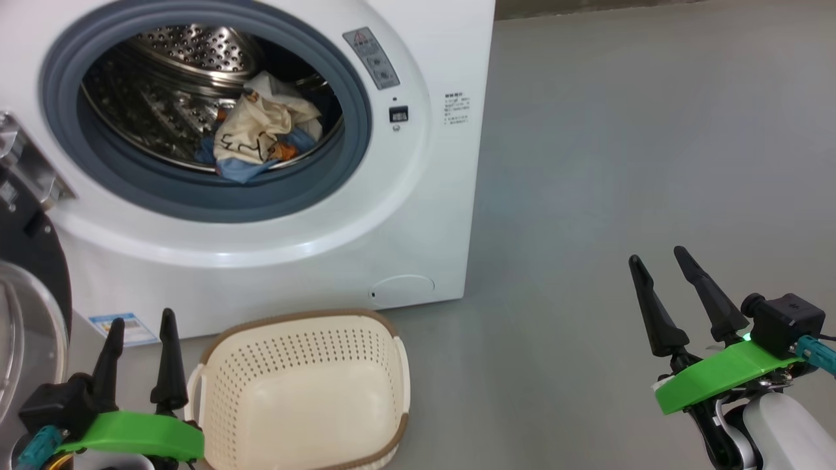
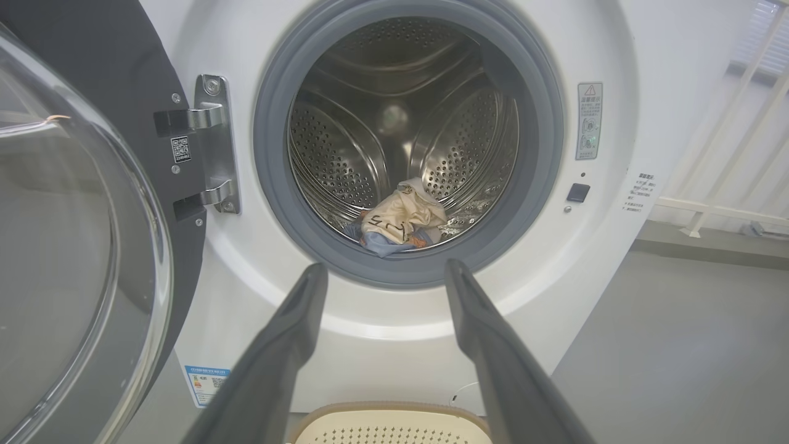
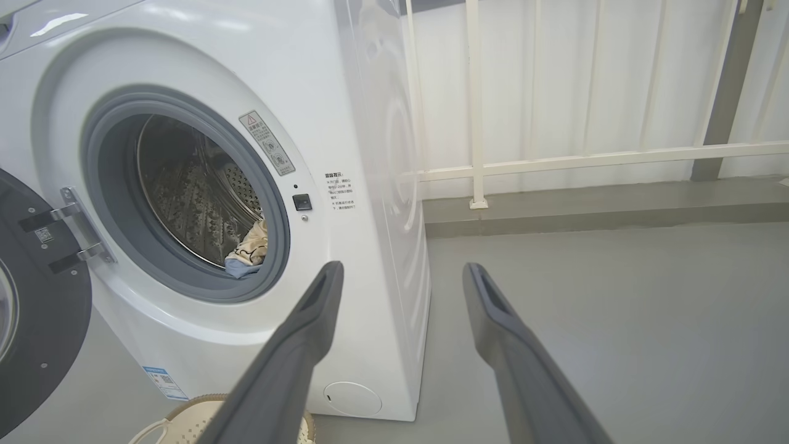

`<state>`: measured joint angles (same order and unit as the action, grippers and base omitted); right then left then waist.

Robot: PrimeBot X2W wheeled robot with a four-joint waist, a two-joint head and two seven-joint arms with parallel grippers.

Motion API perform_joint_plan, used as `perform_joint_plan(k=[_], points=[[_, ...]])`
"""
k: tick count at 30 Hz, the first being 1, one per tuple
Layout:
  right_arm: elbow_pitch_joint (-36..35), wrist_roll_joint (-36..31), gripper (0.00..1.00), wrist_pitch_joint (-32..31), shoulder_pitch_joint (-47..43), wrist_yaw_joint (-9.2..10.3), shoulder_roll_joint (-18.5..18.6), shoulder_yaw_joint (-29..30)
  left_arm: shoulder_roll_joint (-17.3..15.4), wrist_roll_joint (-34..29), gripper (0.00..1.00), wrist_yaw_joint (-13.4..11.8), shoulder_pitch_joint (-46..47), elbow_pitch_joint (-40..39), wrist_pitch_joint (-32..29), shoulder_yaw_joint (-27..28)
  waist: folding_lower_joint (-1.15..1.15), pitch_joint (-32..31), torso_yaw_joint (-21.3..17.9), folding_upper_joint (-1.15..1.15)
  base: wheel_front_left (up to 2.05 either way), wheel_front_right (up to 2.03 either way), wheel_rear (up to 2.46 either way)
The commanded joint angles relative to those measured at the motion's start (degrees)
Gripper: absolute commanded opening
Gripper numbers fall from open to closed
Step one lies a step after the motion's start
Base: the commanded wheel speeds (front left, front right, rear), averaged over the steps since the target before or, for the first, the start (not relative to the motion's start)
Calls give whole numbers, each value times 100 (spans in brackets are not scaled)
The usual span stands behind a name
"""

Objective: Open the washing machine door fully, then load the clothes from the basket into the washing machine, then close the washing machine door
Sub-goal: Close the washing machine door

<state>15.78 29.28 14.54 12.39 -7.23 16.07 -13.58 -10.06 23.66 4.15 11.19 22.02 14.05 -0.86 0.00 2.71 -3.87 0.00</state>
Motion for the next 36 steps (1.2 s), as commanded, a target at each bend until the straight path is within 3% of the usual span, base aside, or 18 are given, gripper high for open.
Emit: perform_joint_plan(k=[1, 13, 36], points=[[-109, 86, 100, 46, 85, -25, 94, -105, -174, 63, 100, -29, 44, -177, 7, 178, 0, -1, -3, 0, -169, 169, 0], [-92, 97, 100, 46, 80, -25, 79, -92, -208, 108, 100, -49, 76, -147, -3, 109, 0, -5, -11, 0, -136, 136, 0], [-87, 122, 100, 46, 35, -25, 88, -82, -222, 186, 100, -107, 35, -135, 26, 43, 0, -51, 29, 0, -4, 4, 0]])
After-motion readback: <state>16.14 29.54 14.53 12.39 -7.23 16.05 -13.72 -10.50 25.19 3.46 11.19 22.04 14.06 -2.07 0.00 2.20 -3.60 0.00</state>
